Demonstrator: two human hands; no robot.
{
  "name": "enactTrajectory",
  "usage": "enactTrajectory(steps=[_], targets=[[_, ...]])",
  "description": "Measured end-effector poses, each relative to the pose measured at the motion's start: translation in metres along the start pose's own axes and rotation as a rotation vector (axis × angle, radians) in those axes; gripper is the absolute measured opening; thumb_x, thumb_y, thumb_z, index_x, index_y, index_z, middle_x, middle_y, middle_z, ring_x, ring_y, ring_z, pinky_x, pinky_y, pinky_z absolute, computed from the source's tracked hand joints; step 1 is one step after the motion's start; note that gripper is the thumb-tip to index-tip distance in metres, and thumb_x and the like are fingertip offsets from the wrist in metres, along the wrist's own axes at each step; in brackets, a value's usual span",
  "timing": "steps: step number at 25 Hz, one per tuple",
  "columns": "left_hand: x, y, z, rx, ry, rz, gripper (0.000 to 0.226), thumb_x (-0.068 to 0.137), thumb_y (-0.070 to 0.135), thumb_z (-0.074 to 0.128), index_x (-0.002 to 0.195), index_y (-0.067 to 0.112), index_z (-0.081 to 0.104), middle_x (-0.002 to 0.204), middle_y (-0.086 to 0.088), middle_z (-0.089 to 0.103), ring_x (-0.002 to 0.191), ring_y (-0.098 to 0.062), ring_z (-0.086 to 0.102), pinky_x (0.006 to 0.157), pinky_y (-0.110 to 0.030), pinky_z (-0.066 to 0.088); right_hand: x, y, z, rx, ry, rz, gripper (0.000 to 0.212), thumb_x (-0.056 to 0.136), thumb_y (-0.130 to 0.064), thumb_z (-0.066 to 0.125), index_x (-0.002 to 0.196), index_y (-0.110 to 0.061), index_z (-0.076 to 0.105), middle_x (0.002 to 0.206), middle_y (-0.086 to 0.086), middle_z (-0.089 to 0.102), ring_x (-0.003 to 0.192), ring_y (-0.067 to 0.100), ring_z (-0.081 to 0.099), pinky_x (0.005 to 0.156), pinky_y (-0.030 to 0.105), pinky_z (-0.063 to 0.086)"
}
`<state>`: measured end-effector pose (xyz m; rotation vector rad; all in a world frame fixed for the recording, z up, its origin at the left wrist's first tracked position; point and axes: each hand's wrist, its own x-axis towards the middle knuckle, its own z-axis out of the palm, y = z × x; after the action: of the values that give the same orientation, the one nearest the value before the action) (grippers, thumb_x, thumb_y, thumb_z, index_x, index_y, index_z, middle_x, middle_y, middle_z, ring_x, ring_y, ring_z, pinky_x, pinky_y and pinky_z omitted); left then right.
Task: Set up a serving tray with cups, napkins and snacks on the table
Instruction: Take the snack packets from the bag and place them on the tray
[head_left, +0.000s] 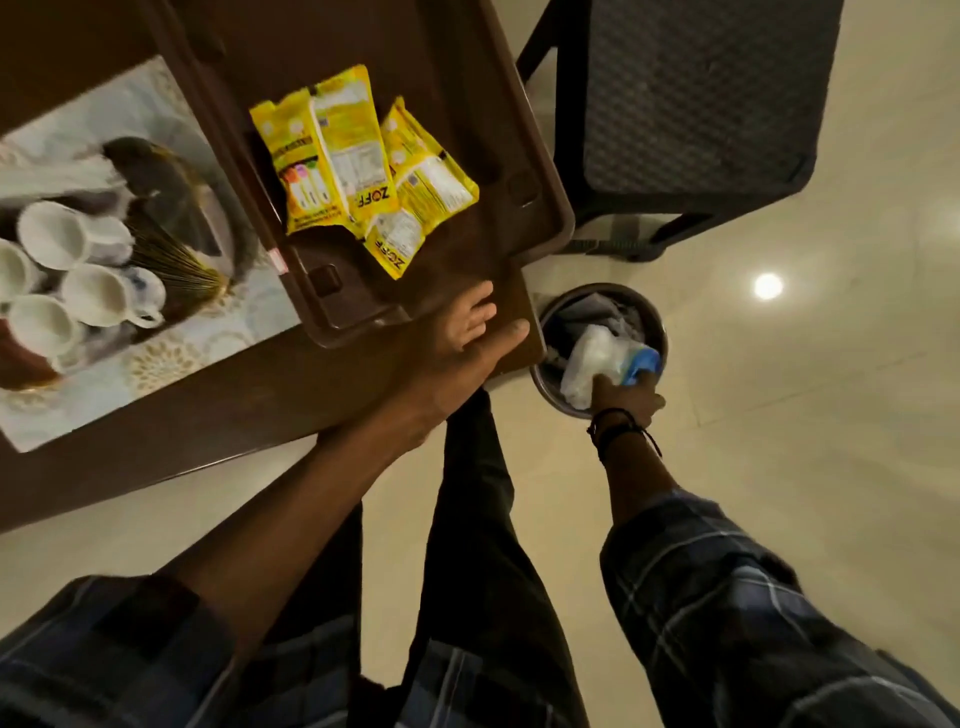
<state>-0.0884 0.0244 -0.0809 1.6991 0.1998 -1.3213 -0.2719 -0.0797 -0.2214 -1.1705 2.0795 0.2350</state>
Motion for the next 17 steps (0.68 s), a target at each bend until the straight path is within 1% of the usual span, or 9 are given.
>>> enactTrajectory(steps=[2, 3, 4, 6, 8, 10, 13, 15, 17], targets=[[0.013, -0.012, 0.003, 0.019, 0.021, 0.011, 0.055, 0.084, 0.009, 0.068, 0.135, 0.011, 0.045, 0.139, -0.017, 0.05, 0.129, -0.022, 0.048, 0.108, -0.037, 0.041, 0.024, 0.002, 0.014, -0.046, -0.008, 0.048, 0.052, 0.084, -0.018, 0.065, 0.132, -0.009, 0.048, 0.14, 0.023, 0.035, 0.109, 0.046, 0.054, 0.094, 0.043, 0.046], [0.018, -0.018, 0.005, 0.028, 0.024, 0.009, 0.053, 0.085, 0.009, 0.067, 0.133, 0.012, 0.046, 0.138, -0.016, 0.051, 0.128, -0.022, 0.049, 0.106, -0.035, 0.042, 0.036, 0.003, 0.019, -0.064, -0.037, 0.073, 0.053, 0.084, -0.018, 0.065, 0.133, -0.008, 0.048, 0.141, 0.023, 0.034, 0.113, 0.046, 0.052, 0.096, 0.043, 0.045], [0.022, -0.024, 0.005, 0.04, 0.023, 0.008, 0.052, 0.084, 0.011, 0.069, 0.132, 0.014, 0.048, 0.137, -0.015, 0.052, 0.126, -0.021, 0.051, 0.104, -0.032, 0.043, 0.046, 0.003, 0.024, -0.094, -0.091, 0.091, 0.059, 0.084, -0.021, 0.068, 0.137, -0.008, 0.044, 0.145, 0.022, 0.033, 0.122, 0.044, 0.047, 0.102, 0.043, 0.042], [0.027, -0.032, 0.006, 0.073, 0.009, 0.007, 0.054, 0.079, 0.02, 0.072, 0.128, 0.018, 0.049, 0.134, -0.011, 0.055, 0.123, -0.018, 0.053, 0.101, -0.029, 0.044, 0.059, 0.001, 0.03, -0.166, -0.208, 0.103, 0.085, 0.08, -0.033, 0.075, 0.149, -0.014, 0.028, 0.154, 0.019, 0.02, 0.139, 0.038, 0.029, 0.112, 0.041, 0.031], [0.029, -0.038, 0.007, 0.116, -0.004, 0.004, 0.052, 0.082, 0.018, 0.071, 0.13, 0.016, 0.049, 0.134, -0.011, 0.055, 0.122, -0.018, 0.054, 0.102, -0.03, 0.044, 0.064, -0.002, 0.032, -0.224, -0.268, 0.094, 0.102, 0.075, -0.043, 0.078, 0.153, -0.02, 0.016, 0.159, 0.015, 0.009, 0.145, 0.034, 0.018, 0.115, 0.038, 0.026], [0.026, -0.036, 0.01, 0.159, -0.01, -0.002, 0.049, 0.087, 0.013, 0.066, 0.133, 0.012, 0.048, 0.134, -0.014, 0.055, 0.122, -0.018, 0.054, 0.1, -0.025, 0.045, 0.059, -0.006, 0.027, -0.251, -0.316, 0.049, 0.102, 0.077, -0.039, 0.078, 0.153, -0.019, 0.014, 0.16, 0.014, 0.009, 0.145, 0.032, 0.019, 0.113, 0.033, 0.026], [0.021, -0.025, 0.014, 0.219, -0.014, 0.018, 0.047, 0.089, 0.009, 0.062, 0.134, 0.007, 0.047, 0.134, -0.015, 0.054, 0.119, -0.016, 0.053, 0.087, -0.01, 0.044, 0.043, -0.013, 0.012, -0.191, -0.309, -0.038, 0.095, 0.078, -0.031, 0.078, 0.152, -0.019, 0.02, 0.157, 0.015, 0.016, 0.14, 0.032, 0.03, 0.109, 0.032, 0.031], [0.019, -0.015, 0.013, 0.223, 0.005, 0.03, 0.046, 0.09, 0.006, 0.059, 0.134, 0.003, 0.045, 0.136, -0.018, 0.052, 0.121, -0.019, 0.053, 0.08, -0.004, 0.044, 0.025, -0.022, 0.002, -0.104, -0.303, -0.088, 0.096, 0.078, -0.025, 0.079, 0.153, -0.019, 0.019, 0.156, 0.017, 0.018, 0.139, 0.034, 0.031, 0.111, 0.035, 0.031], [0.013, -0.006, 0.009, 0.22, 0.025, 0.045, 0.046, 0.091, 0.006, 0.058, 0.135, 0.002, 0.045, 0.135, -0.019, 0.052, 0.119, -0.02, 0.053, 0.074, 0.0, 0.043, 0.006, -0.034, -0.008, 0.003, -0.252, -0.164, 0.092, 0.079, -0.019, 0.077, 0.152, -0.018, 0.021, 0.153, 0.017, 0.025, 0.138, 0.035, 0.035, 0.113, 0.041, 0.033]])
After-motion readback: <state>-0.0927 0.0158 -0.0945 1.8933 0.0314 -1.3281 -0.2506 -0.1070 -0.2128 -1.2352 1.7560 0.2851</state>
